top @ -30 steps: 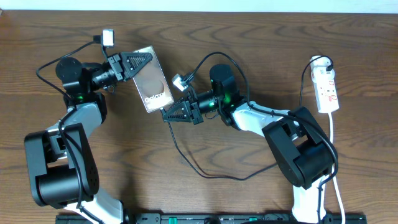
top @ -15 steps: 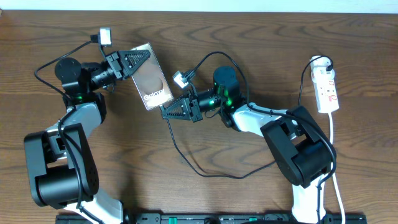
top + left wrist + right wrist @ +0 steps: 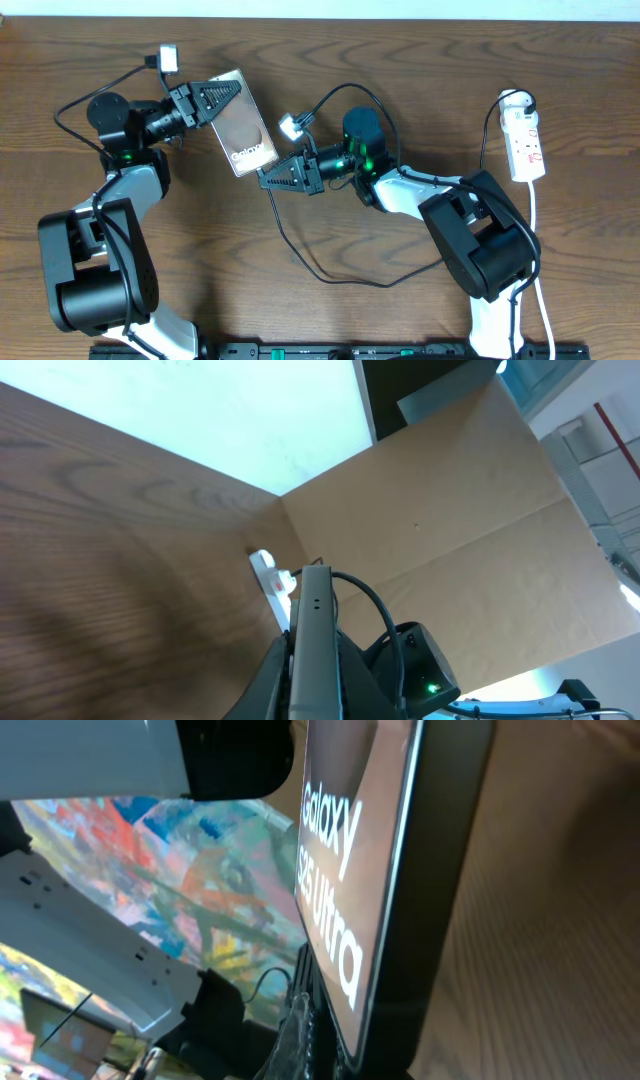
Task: Plug charger to phone and switch on socket
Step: 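Push the plug into the phone's bottom port with the right gripper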
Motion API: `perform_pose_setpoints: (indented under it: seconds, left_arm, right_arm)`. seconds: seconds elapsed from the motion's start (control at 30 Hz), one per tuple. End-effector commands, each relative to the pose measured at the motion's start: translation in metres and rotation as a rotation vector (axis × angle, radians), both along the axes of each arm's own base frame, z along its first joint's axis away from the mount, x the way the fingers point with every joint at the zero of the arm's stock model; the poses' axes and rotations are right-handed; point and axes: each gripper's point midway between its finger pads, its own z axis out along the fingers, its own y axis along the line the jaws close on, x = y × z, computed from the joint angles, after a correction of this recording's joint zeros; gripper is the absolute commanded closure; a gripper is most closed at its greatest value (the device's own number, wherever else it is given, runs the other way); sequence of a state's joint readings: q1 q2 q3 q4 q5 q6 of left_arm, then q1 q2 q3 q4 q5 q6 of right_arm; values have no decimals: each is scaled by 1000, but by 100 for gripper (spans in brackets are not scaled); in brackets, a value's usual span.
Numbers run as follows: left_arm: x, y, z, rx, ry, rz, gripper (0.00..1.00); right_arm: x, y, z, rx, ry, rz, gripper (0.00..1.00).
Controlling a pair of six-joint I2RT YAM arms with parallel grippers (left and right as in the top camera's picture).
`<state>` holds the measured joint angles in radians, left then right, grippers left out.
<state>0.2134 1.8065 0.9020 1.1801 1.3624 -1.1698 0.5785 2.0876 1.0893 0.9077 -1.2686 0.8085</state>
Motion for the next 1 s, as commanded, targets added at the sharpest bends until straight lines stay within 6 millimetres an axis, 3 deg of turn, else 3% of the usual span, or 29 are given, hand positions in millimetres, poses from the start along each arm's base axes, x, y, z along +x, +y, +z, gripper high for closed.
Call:
perform_pose_setpoints:
  seconds: [0.0,0.53,0.6,0.67,0.7,0.77,0.8,0.97]
  left_arm:
    - [-26,-16,1,40,-29,-160,92]
    - [-27,-17,0,41,-28,-167,93]
    - [-27,-17,0,43,-33,-167,93]
    - [-27,-17,0,44,-34,-167,93]
    - [-27,-17,0,44,-35,-166,93]
    - [-27,-16,0,44,-35,-166,93]
    - [-27,-16,0,44,-35,-165,92]
    - [-24,-15,1,42,-39,-145,92]
  right_arm:
    - [42,3,16,23,-51,-203,99]
    - [47,1,19,33,-48,-223,98]
    - [46,1,19,33,-48,-222,84]
    - [46,1,19,33,-45,-222,64]
    - [46,1,19,33,-45,-222,48]
    - [45,1,19,33,-46,-213,7]
    - [44,1,19,34,-47,-208,1]
    - [41,1,23,48,-64,-193,1]
